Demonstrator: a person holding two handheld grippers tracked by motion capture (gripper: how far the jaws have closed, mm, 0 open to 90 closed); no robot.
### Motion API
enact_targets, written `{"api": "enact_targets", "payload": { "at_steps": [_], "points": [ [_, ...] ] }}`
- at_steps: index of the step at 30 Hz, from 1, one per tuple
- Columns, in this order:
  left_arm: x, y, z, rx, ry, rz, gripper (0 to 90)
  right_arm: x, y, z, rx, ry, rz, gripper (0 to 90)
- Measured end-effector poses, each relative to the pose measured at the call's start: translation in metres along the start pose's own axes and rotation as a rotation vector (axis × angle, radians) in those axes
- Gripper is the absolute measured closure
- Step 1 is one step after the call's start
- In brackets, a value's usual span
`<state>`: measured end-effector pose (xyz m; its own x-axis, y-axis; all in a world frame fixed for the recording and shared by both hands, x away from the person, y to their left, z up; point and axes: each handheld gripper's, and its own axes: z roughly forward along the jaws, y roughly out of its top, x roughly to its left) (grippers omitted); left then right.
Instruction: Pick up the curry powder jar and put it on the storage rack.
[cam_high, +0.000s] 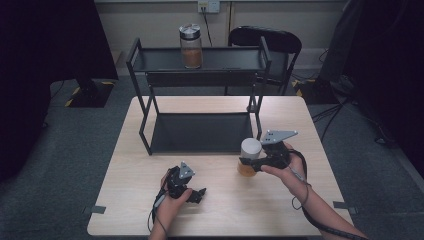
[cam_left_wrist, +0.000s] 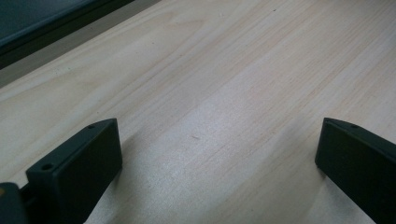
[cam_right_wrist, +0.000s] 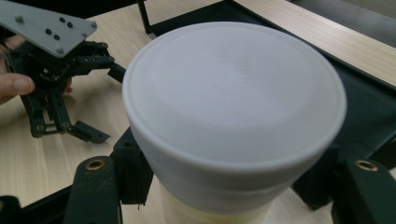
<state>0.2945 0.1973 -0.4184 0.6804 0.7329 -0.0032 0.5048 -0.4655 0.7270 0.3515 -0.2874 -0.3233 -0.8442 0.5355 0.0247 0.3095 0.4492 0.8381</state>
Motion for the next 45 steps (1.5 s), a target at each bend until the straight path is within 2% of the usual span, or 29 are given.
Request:
{"api": "enact_targets", "payload": {
  "at_steps": [4,11,23,40,45],
  "points": [
    [0.000,0.000,0.000,0.000,0.000,0.000,0.0,0.000,0.011,0.004,0.002,0.002,-0.012,35.0],
    [0.000,0.000,0.000,0.000,0.000,0.000,0.0,-0.007,0.026,0.007,-0.008,0.019,0.001,35.0],
    [0.000,0.000,0.000,0.000,0.000,0.000,0.0,-0.018,0.052,0.006,-0.032,0.001,0.017,35.0],
    [0.000,0.000,0.000,-0.001,0.000,-0.001,0.0,-0.019,0.113,-0.002,-0.034,-0.025,-0.017,35.0],
    [0.000,0.000,0.000,0.000,0.000,-0.002,0.0,-0.021,0.127,-0.004,-0.045,-0.019,-0.009,35.0]
  ]
}}
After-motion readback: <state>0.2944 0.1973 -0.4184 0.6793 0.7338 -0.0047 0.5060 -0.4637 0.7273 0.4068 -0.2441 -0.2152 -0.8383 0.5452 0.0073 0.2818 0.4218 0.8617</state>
